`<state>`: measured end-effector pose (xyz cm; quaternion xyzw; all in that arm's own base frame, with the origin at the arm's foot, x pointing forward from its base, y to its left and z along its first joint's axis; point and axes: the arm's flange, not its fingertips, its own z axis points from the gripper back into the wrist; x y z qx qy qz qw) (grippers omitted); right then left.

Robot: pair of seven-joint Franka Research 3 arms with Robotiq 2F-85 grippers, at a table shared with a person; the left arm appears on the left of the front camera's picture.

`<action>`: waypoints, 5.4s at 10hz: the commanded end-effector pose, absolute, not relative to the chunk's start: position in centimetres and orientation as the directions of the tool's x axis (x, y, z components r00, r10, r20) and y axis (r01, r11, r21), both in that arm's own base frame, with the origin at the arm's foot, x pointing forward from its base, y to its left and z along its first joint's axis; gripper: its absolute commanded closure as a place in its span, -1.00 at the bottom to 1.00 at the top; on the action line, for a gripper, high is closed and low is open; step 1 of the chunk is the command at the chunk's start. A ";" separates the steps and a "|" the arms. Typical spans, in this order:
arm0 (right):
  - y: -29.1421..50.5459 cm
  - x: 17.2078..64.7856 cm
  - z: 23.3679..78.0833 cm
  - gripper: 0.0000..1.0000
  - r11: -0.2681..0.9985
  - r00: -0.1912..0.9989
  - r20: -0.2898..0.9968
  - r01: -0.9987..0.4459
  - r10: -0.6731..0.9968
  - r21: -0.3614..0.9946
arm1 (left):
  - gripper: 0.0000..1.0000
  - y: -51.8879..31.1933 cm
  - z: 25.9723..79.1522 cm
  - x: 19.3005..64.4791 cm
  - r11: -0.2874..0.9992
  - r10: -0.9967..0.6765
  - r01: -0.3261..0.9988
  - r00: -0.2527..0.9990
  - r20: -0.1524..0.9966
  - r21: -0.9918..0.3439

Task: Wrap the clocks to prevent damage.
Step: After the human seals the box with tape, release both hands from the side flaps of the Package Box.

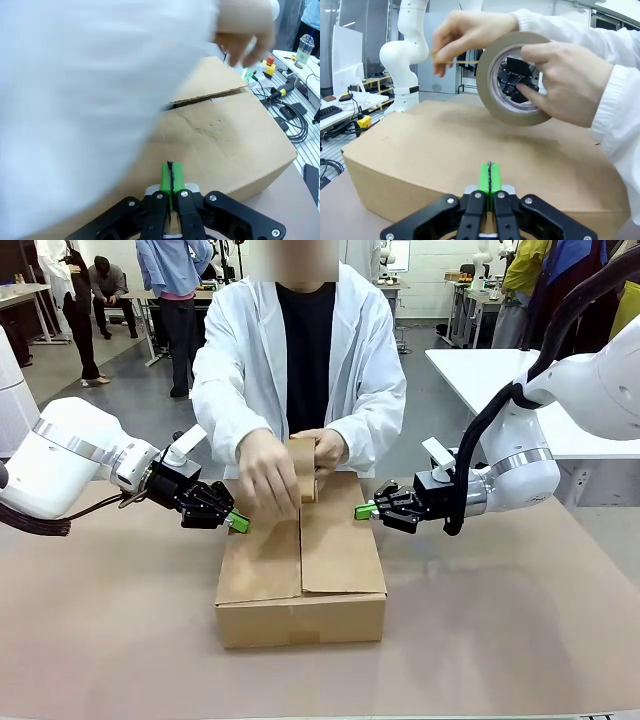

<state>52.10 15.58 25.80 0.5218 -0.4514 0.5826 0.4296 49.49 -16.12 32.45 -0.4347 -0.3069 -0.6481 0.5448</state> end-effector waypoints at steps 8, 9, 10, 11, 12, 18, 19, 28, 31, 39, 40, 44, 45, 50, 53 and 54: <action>15.7 52.1 25.4 0.98 -0.221 -0.093 0.995 -0.972 0.026 -0.085 | 0.99 -16.4 32.1 49.5 -0.221 -0.441 0.972 -0.028 0.897 -0.078; 15.7 52.1 25.4 0.98 -0.221 -0.093 0.995 -0.972 0.026 -0.085 | 0.99 -16.4 32.1 49.5 -0.221 -0.441 0.972 -0.028 0.897 -0.078; 15.7 52.1 25.4 0.98 -0.221 -0.093 0.995 -0.972 0.026 -0.085 | 0.99 -16.4 32.1 49.5 -0.221 -0.441 0.972 -0.028 0.897 -0.078; 15.7 52.1 25.4 0.98 -0.221 -0.093 0.995 -0.972 0.026 -0.085 | 0.99 -16.4 32.1 49.5 -0.221 -0.441 0.972 -0.028 0.897 -0.078; 15.7 52.1 25.4 0.98 -0.221 -0.093 0.995 -0.972 0.026 -0.085 | 0.99 -16.4 32.1 49.5 -0.221 -0.441 0.972 -0.028 0.897 -0.078; 15.7 52.1 25.4 0.98 -0.221 -0.093 0.995 -0.972 0.026 -0.085 | 0.99 -16.4 32.1 49.5 -0.221 -0.441 0.972 -0.028 0.897 -0.078; 15.7 52.1 25.4 0.98 -0.221 -0.093 0.995 -0.972 0.026 -0.085 | 0.99 -16.4 32.1 49.5 -0.221 -0.441 0.972 -0.028 0.897 -0.078; 15.7 52.1 25.4 0.98 -0.221 -0.093 0.995 -0.972 0.026 -0.085 | 0.99 -16.4 32.1 49.5 -0.221 -0.441 0.972 -0.028 0.897 -0.078; 15.7 52.1 25.4 0.98 -0.221 -0.093 0.995 -0.972 0.026 -0.085 | 0.99 -16.4 32.1 49.5 -0.221 -0.441 0.972 -0.028 0.897 -0.078; 15.7 52.1 25.4 0.98 -0.221 -0.093 0.995 -0.972 0.026 -0.085 | 0.99 -16.4 32.1 49.5 -0.221 -0.441 0.972 -0.028 0.897 -0.078; 15.7 52.1 25.4 0.98 -0.221 -0.093 0.995 -0.972 0.026 -0.085 | 0.99 -16.4 32.1 49.5 -0.221 -0.441 0.972 -0.028 0.897 -0.078; 15.7 52.1 25.4 0.98 -0.221 -0.093 0.995 -0.972 0.026 -0.085 | 0.99 -16.4 32.1 49.5 -0.221 -0.441 0.972 -0.028 0.897 -0.078; 15.7 52.1 25.4 0.98 -0.221 -0.093 0.995 -0.972 0.026 -0.085 | 0.99 -16.4 32.1 49.5 -0.221 -0.441 0.972 -0.028 0.897 -0.078; 15.7 52.1 25.4 0.98 -0.221 -0.093 0.995 -0.972 0.026 -0.085 | 0.99 -16.4 32.1 49.5 -0.221 -0.441 0.972 -0.028 0.897 -0.078; 15.7 52.1 25.4 0.98 -0.221 -0.093 0.995 -0.972 0.026 -0.085 | 0.99 -16.4 32.1 49.5 -0.221 -0.441 0.972 -0.028 0.897 -0.078; 15.7 52.1 25.4 0.98 -0.221 -0.093 0.995 -0.972 0.026 -0.085 | 0.99 -16.4 32.1 49.5 -0.221 -0.441 0.972 -0.028 0.897 -0.078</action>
